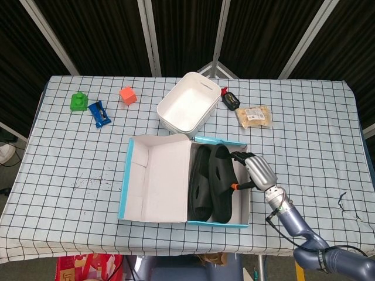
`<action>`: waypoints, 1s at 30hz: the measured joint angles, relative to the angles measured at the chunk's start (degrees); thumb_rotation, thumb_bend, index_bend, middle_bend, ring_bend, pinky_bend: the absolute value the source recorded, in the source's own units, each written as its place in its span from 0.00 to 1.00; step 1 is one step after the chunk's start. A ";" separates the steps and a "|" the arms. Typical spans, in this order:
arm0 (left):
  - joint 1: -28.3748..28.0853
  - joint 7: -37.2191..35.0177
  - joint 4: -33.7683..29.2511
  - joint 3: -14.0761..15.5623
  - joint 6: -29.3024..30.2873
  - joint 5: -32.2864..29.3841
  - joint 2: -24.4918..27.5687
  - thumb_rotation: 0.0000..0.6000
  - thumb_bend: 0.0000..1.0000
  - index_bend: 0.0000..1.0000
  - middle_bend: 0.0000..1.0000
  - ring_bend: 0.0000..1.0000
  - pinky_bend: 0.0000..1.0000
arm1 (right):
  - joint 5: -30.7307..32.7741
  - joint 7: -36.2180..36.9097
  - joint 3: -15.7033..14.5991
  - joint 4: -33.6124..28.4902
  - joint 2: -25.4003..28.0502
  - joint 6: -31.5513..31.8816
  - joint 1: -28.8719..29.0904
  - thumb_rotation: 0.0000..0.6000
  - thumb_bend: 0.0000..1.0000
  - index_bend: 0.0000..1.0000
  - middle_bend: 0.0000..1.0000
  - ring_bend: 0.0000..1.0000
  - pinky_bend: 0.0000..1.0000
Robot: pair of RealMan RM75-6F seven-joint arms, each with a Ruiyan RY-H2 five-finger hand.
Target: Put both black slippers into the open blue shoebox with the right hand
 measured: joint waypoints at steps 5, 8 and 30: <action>0.05 -0.04 -0.13 0.01 0.06 -0.01 0.05 1.00 0.37 0.03 0.00 0.00 0.03 | 0.29 -0.91 0.12 -0.76 0.16 -1.01 0.38 1.00 0.39 0.62 0.44 0.34 0.49; 0.08 -0.06 -0.17 0.03 0.11 0.03 0.10 1.00 0.37 0.03 0.00 0.00 0.03 | 0.68 -1.50 0.07 -0.98 0.16 -1.98 0.62 1.00 0.39 0.62 0.44 0.34 0.49; -0.09 -0.06 -0.03 0.15 -0.25 0.13 0.07 1.00 0.37 0.03 0.00 0.00 0.03 | 5.87 -13.11 0.59 -3.32 2.02 -9.38 3.19 1.00 0.39 0.64 0.45 0.36 0.49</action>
